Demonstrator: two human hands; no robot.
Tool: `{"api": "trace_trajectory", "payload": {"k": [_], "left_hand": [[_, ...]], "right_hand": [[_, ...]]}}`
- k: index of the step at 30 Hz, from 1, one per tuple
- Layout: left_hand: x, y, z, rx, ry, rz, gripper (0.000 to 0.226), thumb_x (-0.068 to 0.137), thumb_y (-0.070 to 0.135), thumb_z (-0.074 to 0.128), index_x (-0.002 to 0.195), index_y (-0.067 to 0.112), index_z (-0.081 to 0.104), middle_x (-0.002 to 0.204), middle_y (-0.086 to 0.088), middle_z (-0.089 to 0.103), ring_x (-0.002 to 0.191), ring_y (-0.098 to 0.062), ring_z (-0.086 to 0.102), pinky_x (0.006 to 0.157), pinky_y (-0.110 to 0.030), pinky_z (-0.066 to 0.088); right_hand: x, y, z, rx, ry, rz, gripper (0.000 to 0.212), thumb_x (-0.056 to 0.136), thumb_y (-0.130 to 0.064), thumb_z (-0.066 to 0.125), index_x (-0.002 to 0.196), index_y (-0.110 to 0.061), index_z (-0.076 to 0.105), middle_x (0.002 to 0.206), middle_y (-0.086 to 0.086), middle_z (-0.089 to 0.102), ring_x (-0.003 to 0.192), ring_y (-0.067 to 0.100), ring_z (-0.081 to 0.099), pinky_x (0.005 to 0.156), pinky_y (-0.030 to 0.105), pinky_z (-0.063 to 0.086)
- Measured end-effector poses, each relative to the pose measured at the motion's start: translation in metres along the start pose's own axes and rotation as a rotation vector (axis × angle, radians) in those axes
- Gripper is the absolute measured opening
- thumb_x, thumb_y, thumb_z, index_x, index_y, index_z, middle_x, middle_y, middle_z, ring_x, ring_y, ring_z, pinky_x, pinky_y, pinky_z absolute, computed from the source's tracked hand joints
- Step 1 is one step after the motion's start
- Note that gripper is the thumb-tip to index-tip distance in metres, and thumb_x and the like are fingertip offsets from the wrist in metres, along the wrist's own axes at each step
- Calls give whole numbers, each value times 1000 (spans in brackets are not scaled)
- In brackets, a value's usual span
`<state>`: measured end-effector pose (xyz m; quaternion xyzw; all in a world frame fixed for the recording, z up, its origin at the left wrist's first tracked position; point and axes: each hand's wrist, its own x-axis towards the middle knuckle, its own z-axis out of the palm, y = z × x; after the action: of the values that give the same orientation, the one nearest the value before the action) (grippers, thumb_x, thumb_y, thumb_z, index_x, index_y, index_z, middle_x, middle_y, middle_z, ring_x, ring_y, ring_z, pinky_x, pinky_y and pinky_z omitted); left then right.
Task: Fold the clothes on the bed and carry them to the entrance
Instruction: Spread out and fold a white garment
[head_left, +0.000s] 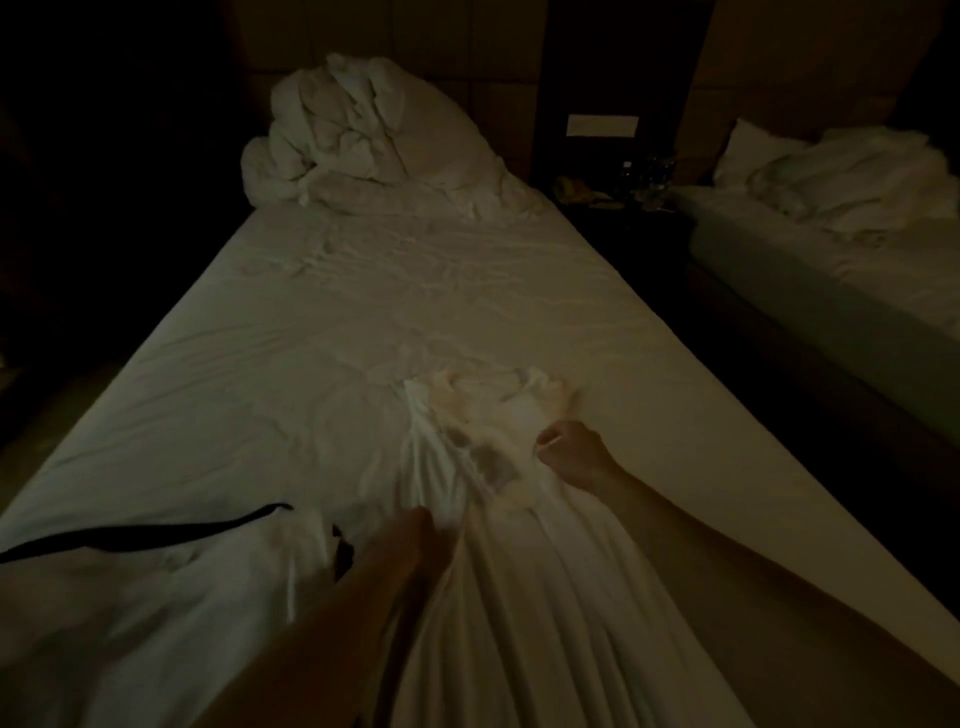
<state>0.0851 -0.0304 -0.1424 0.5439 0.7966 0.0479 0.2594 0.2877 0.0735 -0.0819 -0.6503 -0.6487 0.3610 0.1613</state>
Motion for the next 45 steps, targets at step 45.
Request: {"api": "trace_trajectory", "payload": {"k": [45], "left_hand": [[-255,-16,98,-146,-262,138,21,97,27,51,103,9,62,101,-10,65,90,-32,67,80,-35,52]], "right_hand": [[-295,205,27,-891,-201,-551,78,79,-5,61,149,-25,31,155,0,25,139,26,29,101,40,40]]}}
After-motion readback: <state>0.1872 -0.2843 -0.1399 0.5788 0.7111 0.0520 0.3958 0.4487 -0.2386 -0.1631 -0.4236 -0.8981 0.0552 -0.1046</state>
